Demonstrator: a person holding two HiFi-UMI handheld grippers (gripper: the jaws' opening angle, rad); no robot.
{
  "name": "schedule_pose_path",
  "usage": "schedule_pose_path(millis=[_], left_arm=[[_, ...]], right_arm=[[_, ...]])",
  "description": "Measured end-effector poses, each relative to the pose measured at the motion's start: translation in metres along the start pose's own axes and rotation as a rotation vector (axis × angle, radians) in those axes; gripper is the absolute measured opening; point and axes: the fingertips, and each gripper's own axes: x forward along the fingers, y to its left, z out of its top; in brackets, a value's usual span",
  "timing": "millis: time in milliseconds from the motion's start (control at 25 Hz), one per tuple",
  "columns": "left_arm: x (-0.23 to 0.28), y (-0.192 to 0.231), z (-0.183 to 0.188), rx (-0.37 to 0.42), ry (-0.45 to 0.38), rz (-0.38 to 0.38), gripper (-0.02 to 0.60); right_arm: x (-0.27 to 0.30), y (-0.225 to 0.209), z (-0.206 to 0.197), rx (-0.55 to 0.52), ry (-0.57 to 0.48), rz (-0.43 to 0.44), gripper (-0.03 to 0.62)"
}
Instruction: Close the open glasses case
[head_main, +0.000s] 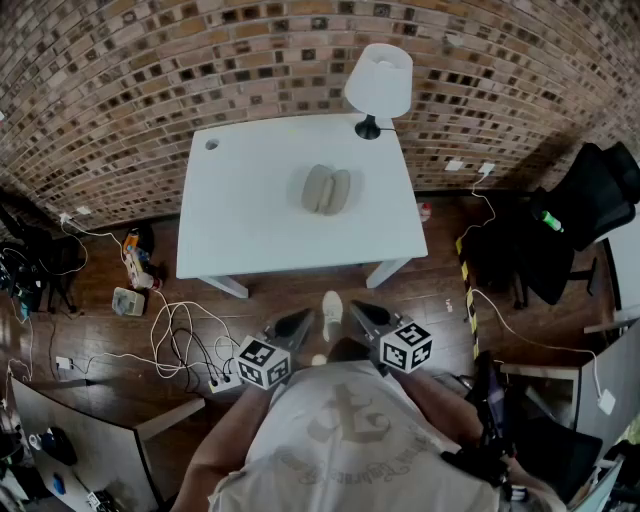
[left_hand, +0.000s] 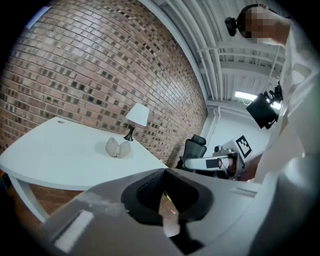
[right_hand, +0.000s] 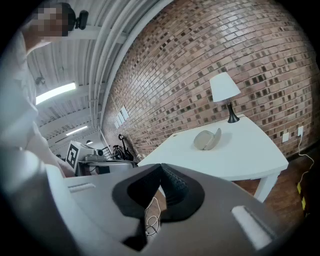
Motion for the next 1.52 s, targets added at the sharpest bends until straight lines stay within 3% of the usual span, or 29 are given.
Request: schedule_pose_path(millis=[400,640,880,1200,1520], left_arm=[[0.031,0.029,0.019,-0.006,0.029,-0.010,0.006],[0.055,0.044,0.042,0.066,0.061,-0.039,0.005],[0.083,0.064,0.063,0.066,0.065,-0.049,0.005],[0.118,0.095,0.082,0.057,0.084,-0.026,0.006],[0.142,0.133,0.103,0.068,0.120,0.049,0.006]], right_arm=[[0.027,-0.036,0.023,0.024,0.005,-0.014,0.009],[0.055,-0.058,0.048,0.033,0.007,-0.014,0.009],[0.077,-0.084,0.067,0.040,0.028,-0.012,0.009],[0.106,-0.125,0.101,0.047,0.031,0.009,0.009],[0.136,-0.162,0.129,0.057,0.019,0.045,0.009]])
